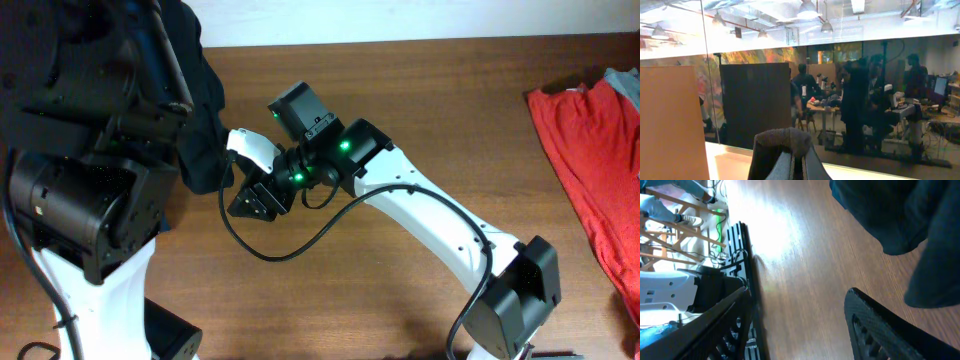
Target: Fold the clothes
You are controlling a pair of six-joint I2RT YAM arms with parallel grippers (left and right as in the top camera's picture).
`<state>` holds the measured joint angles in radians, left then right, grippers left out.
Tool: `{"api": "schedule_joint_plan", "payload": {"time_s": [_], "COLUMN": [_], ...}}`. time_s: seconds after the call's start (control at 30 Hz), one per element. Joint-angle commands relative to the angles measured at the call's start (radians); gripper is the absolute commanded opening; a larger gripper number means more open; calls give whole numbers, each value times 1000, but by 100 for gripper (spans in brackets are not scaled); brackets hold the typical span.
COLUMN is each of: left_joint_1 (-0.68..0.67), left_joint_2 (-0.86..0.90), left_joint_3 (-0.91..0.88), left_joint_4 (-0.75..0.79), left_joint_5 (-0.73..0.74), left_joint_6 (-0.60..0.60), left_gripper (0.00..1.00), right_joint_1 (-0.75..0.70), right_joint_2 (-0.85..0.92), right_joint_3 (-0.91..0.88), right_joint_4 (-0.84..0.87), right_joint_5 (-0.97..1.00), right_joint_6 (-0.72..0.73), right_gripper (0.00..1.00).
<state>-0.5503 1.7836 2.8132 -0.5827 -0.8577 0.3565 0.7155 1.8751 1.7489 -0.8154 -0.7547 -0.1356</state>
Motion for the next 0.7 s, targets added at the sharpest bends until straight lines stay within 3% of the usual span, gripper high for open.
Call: {"api": "schedule_joint_plan", "payload": {"time_s": [0.0, 0.67], "left_joint_1": [3, -47], "left_joint_2": [-3, -13], "left_joint_3": [2, 2], "left_joint_4": [9, 7], "left_joint_5": [-14, -14], "left_joint_6": [14, -19], "left_gripper": [1, 2], "right_joint_1": [5, 5], "right_joint_2": [-12, 13], "right_joint_3": [2, 1], "right_joint_4": [19, 232], "right_joint_5": [-27, 155], "right_joint_6": [-18, 17], "right_gripper": [61, 63]}}
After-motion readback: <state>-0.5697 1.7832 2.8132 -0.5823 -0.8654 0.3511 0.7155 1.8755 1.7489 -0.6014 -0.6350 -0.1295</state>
